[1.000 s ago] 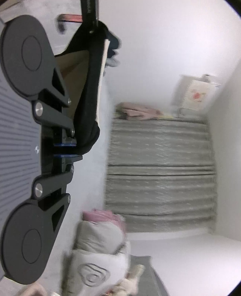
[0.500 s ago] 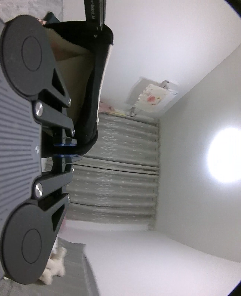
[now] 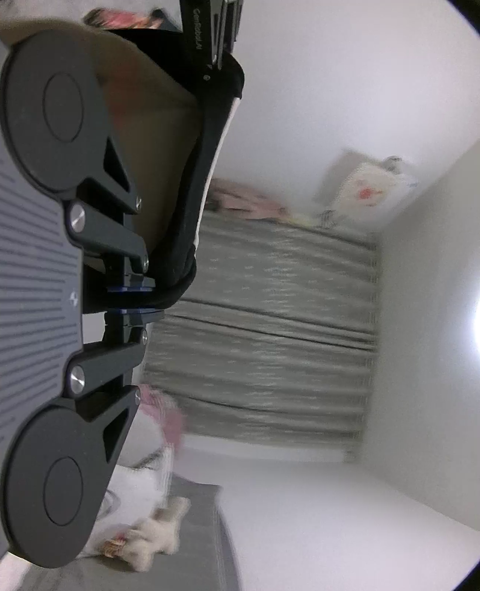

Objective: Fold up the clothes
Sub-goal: 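Grasp the hem with both tools and lift the sweatshirt up, then lower the sweatshirt flat onto the bed and open both tools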

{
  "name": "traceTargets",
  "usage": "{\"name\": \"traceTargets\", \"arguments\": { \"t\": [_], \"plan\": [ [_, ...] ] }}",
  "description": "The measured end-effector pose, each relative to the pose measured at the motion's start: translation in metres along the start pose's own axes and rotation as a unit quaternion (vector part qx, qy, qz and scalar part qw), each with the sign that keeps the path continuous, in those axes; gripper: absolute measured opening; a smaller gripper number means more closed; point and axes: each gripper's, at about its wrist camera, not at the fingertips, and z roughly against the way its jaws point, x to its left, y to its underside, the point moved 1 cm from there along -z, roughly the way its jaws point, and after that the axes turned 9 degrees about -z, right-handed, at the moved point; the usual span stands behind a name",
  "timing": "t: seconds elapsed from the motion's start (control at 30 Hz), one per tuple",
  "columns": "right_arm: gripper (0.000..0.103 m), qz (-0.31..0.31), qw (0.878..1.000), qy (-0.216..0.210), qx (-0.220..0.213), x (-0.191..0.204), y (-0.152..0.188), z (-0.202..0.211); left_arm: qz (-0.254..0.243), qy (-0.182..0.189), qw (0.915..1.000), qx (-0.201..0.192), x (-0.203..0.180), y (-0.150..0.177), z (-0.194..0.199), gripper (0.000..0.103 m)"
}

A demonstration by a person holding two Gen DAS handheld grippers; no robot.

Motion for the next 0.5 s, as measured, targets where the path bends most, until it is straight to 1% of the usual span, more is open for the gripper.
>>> {"name": "traceTargets", "arguments": {
  "t": [0.07, 0.13, 0.27, 0.3, 0.33, 0.37, 0.4, 0.47, 0.5],
  "plan": [
    [0.007, -0.002, 1.000, 0.004, 0.021, -0.003, 0.013, -0.031, -0.003, -0.003, 0.9997, 0.025, -0.001, 0.014, -0.042, 0.010],
    [0.007, 0.005, 0.999, 0.013, 0.043, -0.005, 0.029, -0.070, -0.002, 0.001, 0.9989, 0.046, 0.001, 0.026, -0.077, 0.010],
    [0.007, 0.016, 0.997, 0.027, 0.072, -0.009, 0.048, -0.139, -0.012, 0.006, 0.9971, 0.075, 0.008, 0.045, -0.149, 0.010],
    [0.007, 0.015, 0.996, 0.028, 0.079, -0.012, 0.053, -0.150, -0.012, 0.009, 0.9964, 0.083, 0.012, 0.047, -0.169, 0.010],
    [0.007, 0.014, 0.995, 0.031, 0.091, -0.016, 0.060, -0.170, -0.012, 0.009, 0.9963, 0.085, 0.013, 0.053, -0.169, 0.010],
    [0.007, 0.015, 0.994, 0.034, 0.102, -0.022, 0.069, -0.186, -0.013, 0.013, 0.9946, 0.102, 0.014, 0.060, -0.202, 0.010],
    [0.007, 0.016, 0.993, 0.035, 0.109, -0.030, 0.075, -0.188, -0.013, 0.014, 0.9938, 0.109, 0.014, 0.069, -0.216, 0.010],
    [0.007, 0.018, 0.990, 0.038, 0.133, -0.041, 0.092, -0.221, -0.011, 0.020, 0.9906, 0.135, 0.014, 0.089, -0.252, 0.010],
    [0.007, 0.017, 0.989, 0.038, 0.145, -0.045, 0.100, -0.234, -0.010, 0.022, 0.9896, 0.142, 0.015, 0.094, -0.262, 0.011]
  ]
}}
